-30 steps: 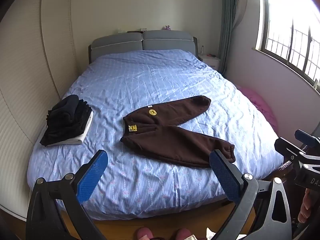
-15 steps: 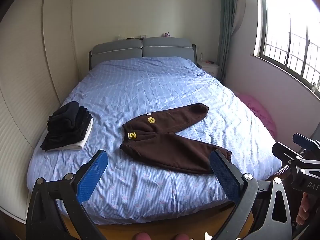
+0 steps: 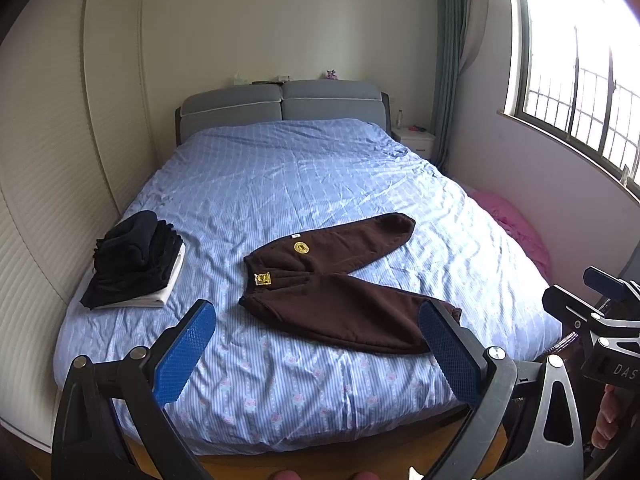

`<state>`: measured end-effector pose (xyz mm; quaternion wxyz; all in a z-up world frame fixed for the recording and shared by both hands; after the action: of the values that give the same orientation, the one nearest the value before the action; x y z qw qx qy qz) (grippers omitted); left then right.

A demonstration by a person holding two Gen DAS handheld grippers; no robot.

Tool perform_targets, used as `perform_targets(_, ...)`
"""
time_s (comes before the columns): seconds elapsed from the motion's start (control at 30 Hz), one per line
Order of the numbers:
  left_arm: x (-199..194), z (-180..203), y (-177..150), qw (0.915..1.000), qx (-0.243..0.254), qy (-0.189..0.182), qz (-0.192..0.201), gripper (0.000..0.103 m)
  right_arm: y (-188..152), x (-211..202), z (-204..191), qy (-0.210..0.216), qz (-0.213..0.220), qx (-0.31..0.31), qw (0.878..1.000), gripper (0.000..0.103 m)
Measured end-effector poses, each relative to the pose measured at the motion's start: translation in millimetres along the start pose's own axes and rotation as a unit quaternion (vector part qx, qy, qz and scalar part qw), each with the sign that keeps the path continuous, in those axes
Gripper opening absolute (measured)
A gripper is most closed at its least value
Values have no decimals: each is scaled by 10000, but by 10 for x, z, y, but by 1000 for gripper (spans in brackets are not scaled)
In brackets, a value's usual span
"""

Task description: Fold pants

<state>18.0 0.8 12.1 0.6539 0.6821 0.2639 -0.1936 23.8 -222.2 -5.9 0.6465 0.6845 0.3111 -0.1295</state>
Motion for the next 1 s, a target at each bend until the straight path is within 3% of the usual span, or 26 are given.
perform_targets(1.0, 46, 79, 26, 10000, 40, -70, -4, 103, 26, -27, 32, -7, 45, -13, 10000, 102)
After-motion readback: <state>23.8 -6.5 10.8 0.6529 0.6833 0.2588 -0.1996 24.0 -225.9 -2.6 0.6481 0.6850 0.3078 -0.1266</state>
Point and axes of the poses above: each gripper's, at about its wrist camera, not at the fingertips, and x roughly the way its jaws point, z to its right, y to its top, the point moved 3 cm from there along x, roughly the way its jaws point, and after that the axes turned 7 degrees about y, right-handed, at the moved point
